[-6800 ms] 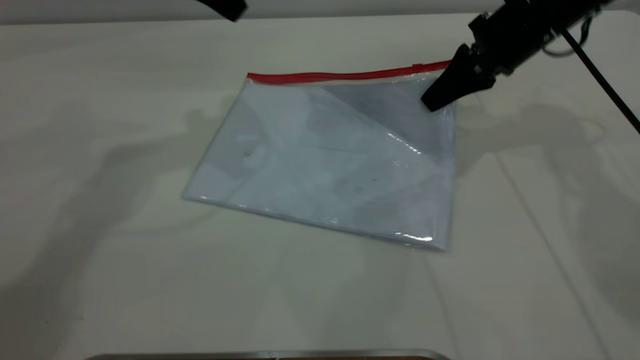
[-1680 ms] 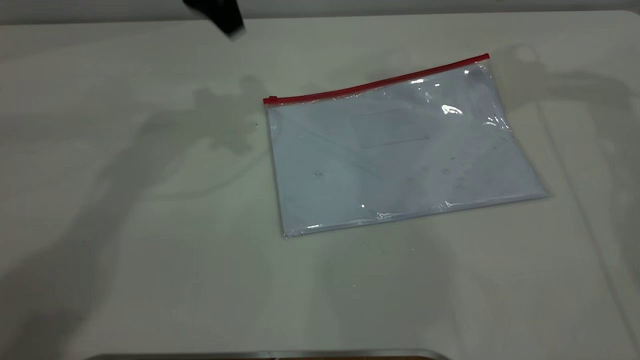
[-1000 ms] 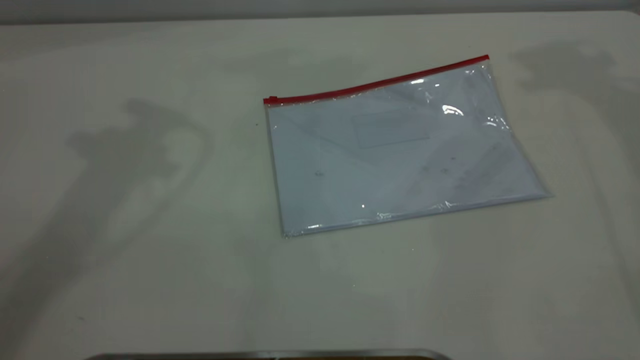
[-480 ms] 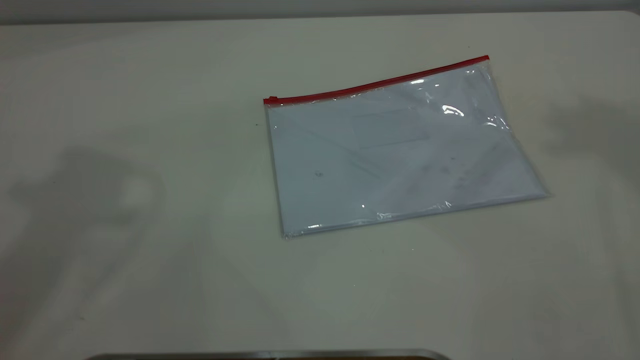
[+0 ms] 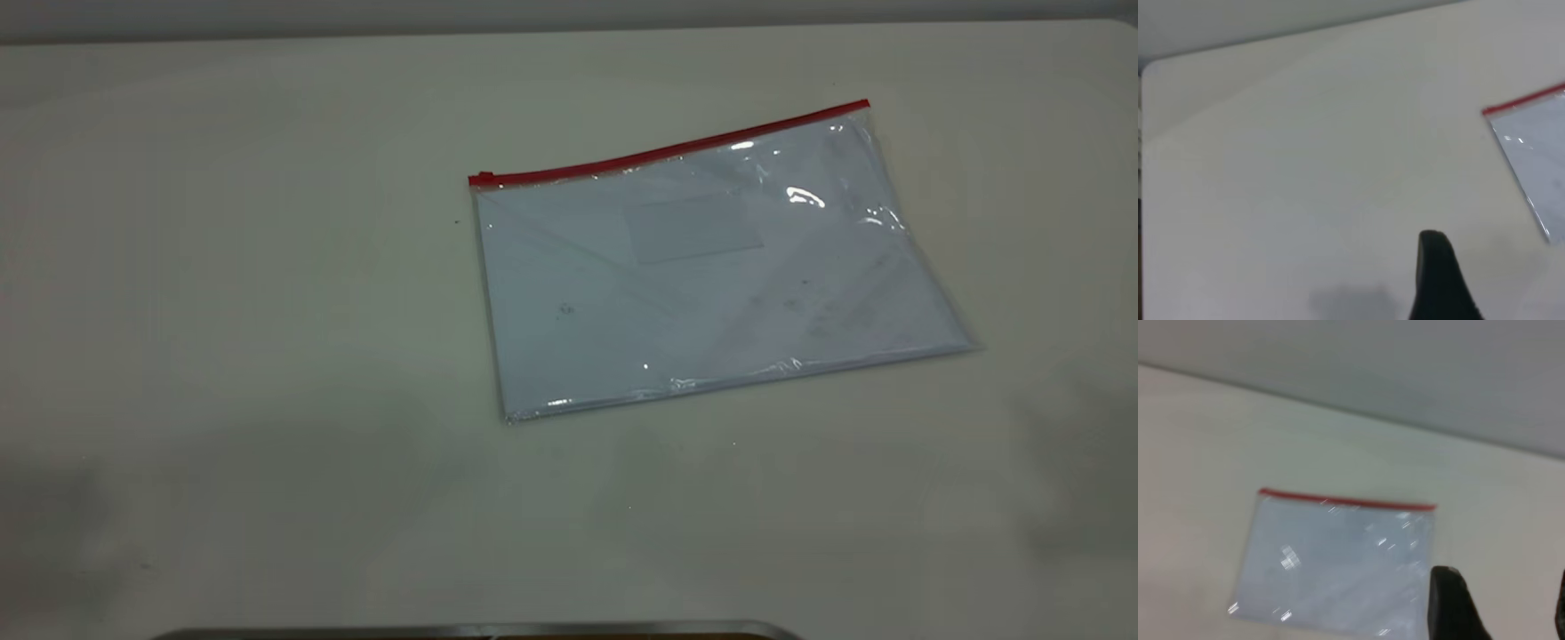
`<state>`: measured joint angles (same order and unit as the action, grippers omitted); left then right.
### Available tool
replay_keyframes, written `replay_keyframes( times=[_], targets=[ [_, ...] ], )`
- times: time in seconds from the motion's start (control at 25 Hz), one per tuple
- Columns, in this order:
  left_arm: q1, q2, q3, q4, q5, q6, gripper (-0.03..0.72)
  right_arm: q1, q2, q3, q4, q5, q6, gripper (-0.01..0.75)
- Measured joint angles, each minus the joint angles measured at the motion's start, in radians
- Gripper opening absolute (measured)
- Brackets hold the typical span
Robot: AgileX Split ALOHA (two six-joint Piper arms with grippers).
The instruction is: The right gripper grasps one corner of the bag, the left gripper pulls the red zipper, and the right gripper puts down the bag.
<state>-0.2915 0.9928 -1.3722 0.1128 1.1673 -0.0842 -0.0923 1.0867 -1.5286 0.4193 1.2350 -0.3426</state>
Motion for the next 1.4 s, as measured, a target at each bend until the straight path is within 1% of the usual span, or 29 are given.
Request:
replay_keyframes(
  times=[0.2, 0.32, 0.52, 0.76, 0.96, 1.12, 1.24, 1.4],
  targets=[
    [0.0, -0.22, 0.218, -0.047, 0.0, 0.002, 0.515, 0.0, -0.247, 0.282, 0.068, 0.0, -0.062, 0.412],
    [0.0, -0.352, 0.333, -0.06, 0.0, 0.001, 0.515, 0.0, -0.409, 0.409, 0.069, 0.0, -0.082, 0.412],
    [0.0, -0.544, 0.495, -0.074, 0.0, 0.0, 0.515, 0.0, -0.639, 0.58, 0.069, 0.0, -0.096, 0.412],
    [0.0, -0.711, 0.673, -0.077, 0.0, 0.0, 0.515, 0.0, -0.855, 0.734, 0.021, 0.0, -0.096, 0.412],
    [0.0, -0.78, 0.747, -0.074, 0.0, 0.0, 0.515, 0.0, -0.975, 0.85, -0.014, 0.0, -0.096, 0.412],
    [0.0, -0.78, 0.754, -0.074, 0.0, 0.033, 0.515, 0.0, -1.036, 0.943, -0.087, -0.005, -0.087, 0.412],
    [0.0, -0.78, 0.757, -0.074, 0.0, 0.046, 0.515, 0.0, -1.065, 1.018, -0.135, -0.041, -0.078, 0.412],
    [0.0, -0.78, 0.759, -0.057, 0.0, 0.048, 0.515, 0.0, -1.088, 1.039, -0.178, -0.067, -0.057, 0.412]
  ],
)
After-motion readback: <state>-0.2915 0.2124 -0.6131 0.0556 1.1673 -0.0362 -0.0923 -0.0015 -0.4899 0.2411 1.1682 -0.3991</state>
